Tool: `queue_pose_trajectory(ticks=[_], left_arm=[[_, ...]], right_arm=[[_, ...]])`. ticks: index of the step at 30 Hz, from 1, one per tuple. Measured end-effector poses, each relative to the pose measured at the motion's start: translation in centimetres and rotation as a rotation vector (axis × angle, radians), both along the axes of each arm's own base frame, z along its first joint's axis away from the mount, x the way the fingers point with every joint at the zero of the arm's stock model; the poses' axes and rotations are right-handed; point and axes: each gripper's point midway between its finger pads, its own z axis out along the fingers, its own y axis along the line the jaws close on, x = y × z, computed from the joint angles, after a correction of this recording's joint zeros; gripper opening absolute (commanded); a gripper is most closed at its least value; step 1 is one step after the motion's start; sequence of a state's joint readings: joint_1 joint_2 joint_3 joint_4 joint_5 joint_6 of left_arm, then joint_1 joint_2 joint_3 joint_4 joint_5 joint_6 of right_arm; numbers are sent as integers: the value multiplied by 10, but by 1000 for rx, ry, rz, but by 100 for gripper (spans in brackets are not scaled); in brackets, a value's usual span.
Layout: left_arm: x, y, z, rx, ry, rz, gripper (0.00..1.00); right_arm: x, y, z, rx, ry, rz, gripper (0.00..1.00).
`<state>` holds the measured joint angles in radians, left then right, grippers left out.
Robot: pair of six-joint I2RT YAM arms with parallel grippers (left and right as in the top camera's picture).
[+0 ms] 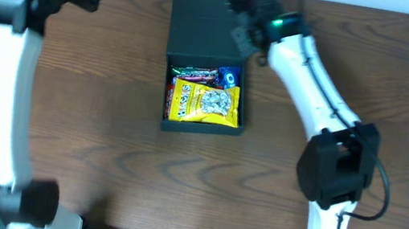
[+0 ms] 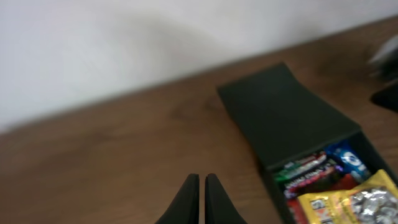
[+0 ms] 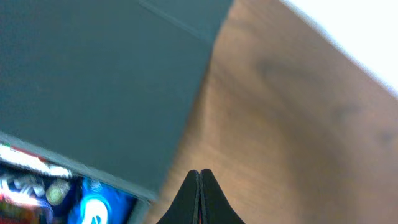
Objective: Pack container
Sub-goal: 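Bring both grippers to the lid's back edges and swing it forward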
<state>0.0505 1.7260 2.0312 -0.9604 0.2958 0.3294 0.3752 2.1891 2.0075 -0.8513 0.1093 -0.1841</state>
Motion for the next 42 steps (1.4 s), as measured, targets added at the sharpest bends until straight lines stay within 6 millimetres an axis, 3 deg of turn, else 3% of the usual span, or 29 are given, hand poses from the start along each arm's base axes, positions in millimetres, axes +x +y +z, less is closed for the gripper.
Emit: queue_pose_trajectory(ticks=[4,8,11,14,18,22,24,32,42], left_arm=[[36,-4,-81,-135,206,81,6],[60,-7,-149,-274,367,213,6],[73,-23,-207,-416,505,252,6],[71,-41,-249,-510,633,262,6],[62,-63,-291,-528,752,273,6],[59,-84,-301,-486,771,277,6],[61,-94,-301,-481,758,275,6],[82,-101,-315,-546,721,319,6],[89,-105,-311,-615,714,308,6]], right_arm=[[7,-23,-1,156,51,-121,2],[14,-39,0,308,91,-251,1],[17,-49,-7,416,145,-292,1],[19,-47,-29,507,224,-287,1],[12,-37,-76,588,361,-281,1],[6,-28,-110,630,447,-276,1],[7,-24,-115,658,454,-265,1],[29,-2,-96,812,390,-184,1],[30,12,-94,915,419,-142,2]])
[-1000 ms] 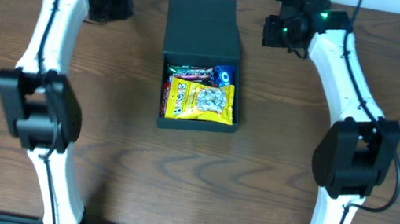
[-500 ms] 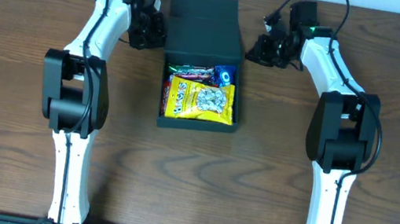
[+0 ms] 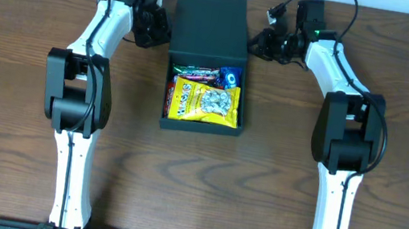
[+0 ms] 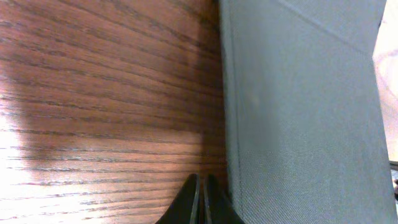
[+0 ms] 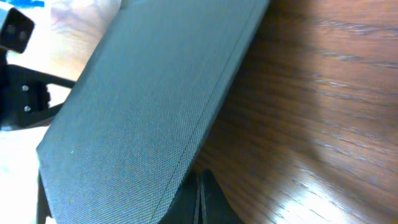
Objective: Pack container
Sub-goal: 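Bring both grippers to the lid's back edges and swing it forward, then press both grippers against the box sides to square the closed box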
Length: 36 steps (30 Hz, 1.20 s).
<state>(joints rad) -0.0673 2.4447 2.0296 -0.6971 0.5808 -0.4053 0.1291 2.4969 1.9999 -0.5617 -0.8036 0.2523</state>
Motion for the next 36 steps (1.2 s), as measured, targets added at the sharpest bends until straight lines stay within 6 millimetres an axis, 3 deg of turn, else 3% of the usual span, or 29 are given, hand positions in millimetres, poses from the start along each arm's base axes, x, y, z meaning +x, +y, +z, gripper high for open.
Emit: queue_pose_trajectory(ticks=[6,15,21,25,29,33,36], left_arm=[[3,1,19,-31,-26,-45,6],[13,-2,81,-10,-151,-153,6],[-1,-6,103,-1,-161,-241,6],[-23,-7,120,11,-160,-329,6],[-44,-5,153,36,-198,-392,6],[-53,7,180,128,-249,-396,6],[-61,22,189,221,-242,-384,6]], right_arm=[[-9,9,18,126,-6,76,2],[-17,9,53,150,-78,152,2],[-48,-4,110,28,-163,220,1],[-88,-2,164,-49,-260,330,1],[-112,0,162,-151,-241,396,1],[-107,-12,150,-258,-227,375,2],[-100,-28,141,-339,-180,302,2]])
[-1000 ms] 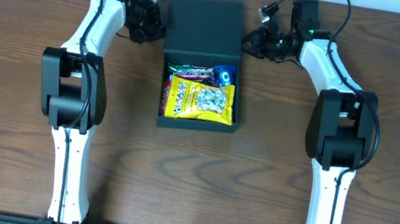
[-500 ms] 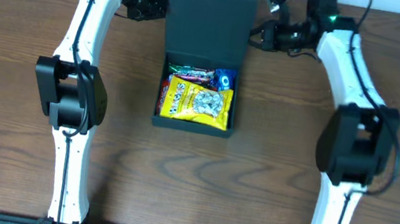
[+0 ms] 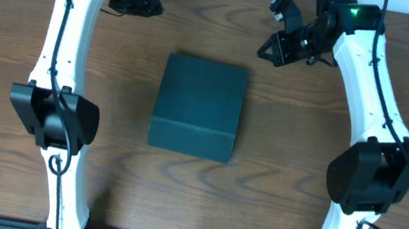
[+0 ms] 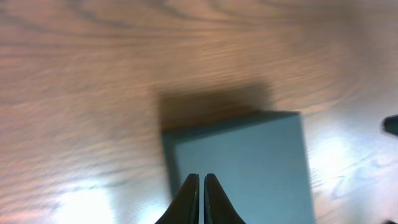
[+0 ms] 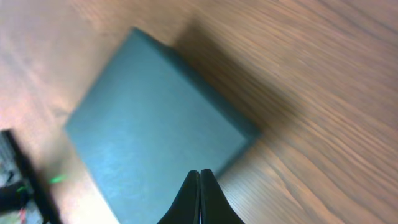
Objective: Pack container
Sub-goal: 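Press both grippers against the box sides to square the closed box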
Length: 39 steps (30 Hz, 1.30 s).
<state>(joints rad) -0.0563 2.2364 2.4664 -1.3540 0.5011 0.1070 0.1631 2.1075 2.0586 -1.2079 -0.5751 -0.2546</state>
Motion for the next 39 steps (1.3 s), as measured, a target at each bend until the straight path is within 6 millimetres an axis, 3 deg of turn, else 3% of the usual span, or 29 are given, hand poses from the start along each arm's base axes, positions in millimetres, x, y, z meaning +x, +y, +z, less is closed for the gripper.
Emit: queue_pose_trajectory(ticks=[3,7,12,16,23,28,39], left_arm=[[-14,14,-14,85,77,29,6],[-23,20,-54,118,183,46,6],[-50,23,-121,135,374,67,6],[-67,22,-150,120,465,84,6],[-74,-1,-157,33,495,62,6],[-74,-10,-157,36,482,42,6],[-65,-25,-158,29,444,43,6]], right_arm=[[2,-13,-15,-70,54,-105,2],[-17,-18,-58,-123,180,-154,1],[-49,-4,-99,-148,293,-132,1],[-59,13,-112,-150,299,-95,1],[-45,28,-115,-129,221,-94,1],[-39,24,-115,-130,209,-111,1],[-31,-12,-116,-133,248,-211,1]])
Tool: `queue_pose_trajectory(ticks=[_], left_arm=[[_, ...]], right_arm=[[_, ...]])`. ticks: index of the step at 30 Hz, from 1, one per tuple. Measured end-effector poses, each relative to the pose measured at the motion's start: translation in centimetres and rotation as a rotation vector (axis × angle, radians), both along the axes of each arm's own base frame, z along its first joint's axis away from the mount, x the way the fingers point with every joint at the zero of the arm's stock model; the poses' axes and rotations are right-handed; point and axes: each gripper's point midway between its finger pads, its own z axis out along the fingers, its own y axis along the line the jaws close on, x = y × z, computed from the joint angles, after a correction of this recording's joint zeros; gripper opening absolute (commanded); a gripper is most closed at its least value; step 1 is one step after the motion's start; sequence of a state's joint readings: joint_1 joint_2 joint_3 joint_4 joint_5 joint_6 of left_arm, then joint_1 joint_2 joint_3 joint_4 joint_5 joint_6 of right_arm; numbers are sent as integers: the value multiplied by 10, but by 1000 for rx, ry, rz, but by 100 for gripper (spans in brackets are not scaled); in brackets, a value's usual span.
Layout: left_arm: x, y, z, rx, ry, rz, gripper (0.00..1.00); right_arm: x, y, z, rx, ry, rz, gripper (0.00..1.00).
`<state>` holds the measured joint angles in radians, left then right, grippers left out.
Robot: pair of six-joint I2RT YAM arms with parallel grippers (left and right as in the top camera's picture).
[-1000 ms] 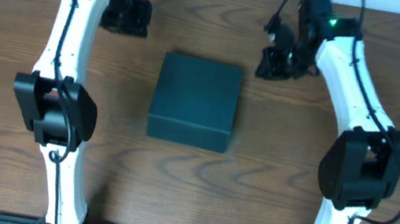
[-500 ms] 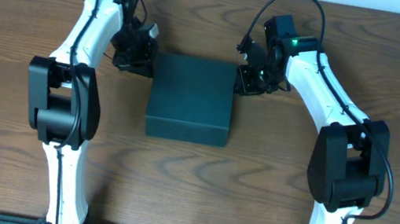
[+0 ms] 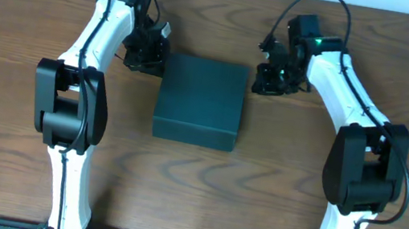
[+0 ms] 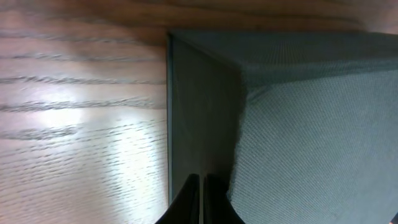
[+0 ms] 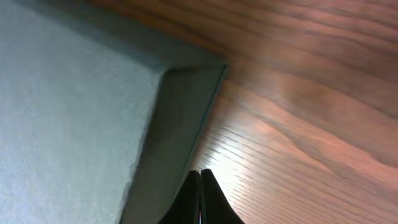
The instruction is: Pack container
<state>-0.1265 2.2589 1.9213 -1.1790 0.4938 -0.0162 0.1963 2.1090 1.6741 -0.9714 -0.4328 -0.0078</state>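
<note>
The dark grey box sits in the middle of the table with its lid down, so its contents are hidden. My left gripper is shut, low at the box's far left corner. In the left wrist view its tips are up against the box's side wall just under the lid's edge. My right gripper is shut beside the far right corner. In the right wrist view its tips hover by the box's side wall. Neither gripper holds anything.
The brown wooden table stretches around the box on all sides. Both white arms reach in from the near edge along the left and right. A pale wall lies beyond the table's far edge.
Both grippers were raised and back near the table's far edge; now they are low, one at each far corner of the box. The box stays closed in the same place.
At first the box lay open, its lid folded back and snack packets showing, with both shut grippers near the lid. Then the grippers flanked the lid's two sides. Later the lid was down and the arms were raised away. Now both sit by the far corners.
</note>
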Motion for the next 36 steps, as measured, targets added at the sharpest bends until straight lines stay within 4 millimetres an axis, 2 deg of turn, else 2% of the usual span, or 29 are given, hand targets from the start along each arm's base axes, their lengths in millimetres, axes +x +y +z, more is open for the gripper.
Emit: queue_pose_trajectory(ticks=[4,11,19,21,25,29,31,33,36], left_arm=[[-1,-9,0,0,3,0,6],[-3,-14,0,2,12,11,6],[-5,-24,-2,29,6,-9,6],[-5,-24,-3,40,5,-9,6],[-2,-20,3,72,-6,-3,6],[26,-8,42,119,-134,22,6],[35,-5,69,125,-217,25,6],[34,-8,100,114,-291,5,6],[19,-23,136,80,-358,-63,6]], right_arm=[[1,-4,2,27,6,-10,1],[5,7,6,70,-20,7,1],[19,0,5,33,-80,-4,1],[17,-2,4,21,-69,-5,1],[-3,-10,6,-30,24,-6,2],[-10,-18,37,-48,8,-19,2],[-15,-25,68,-63,-48,-37,2],[-21,-30,101,-75,-118,-57,2],[-35,-31,142,-85,-219,-84,1]])
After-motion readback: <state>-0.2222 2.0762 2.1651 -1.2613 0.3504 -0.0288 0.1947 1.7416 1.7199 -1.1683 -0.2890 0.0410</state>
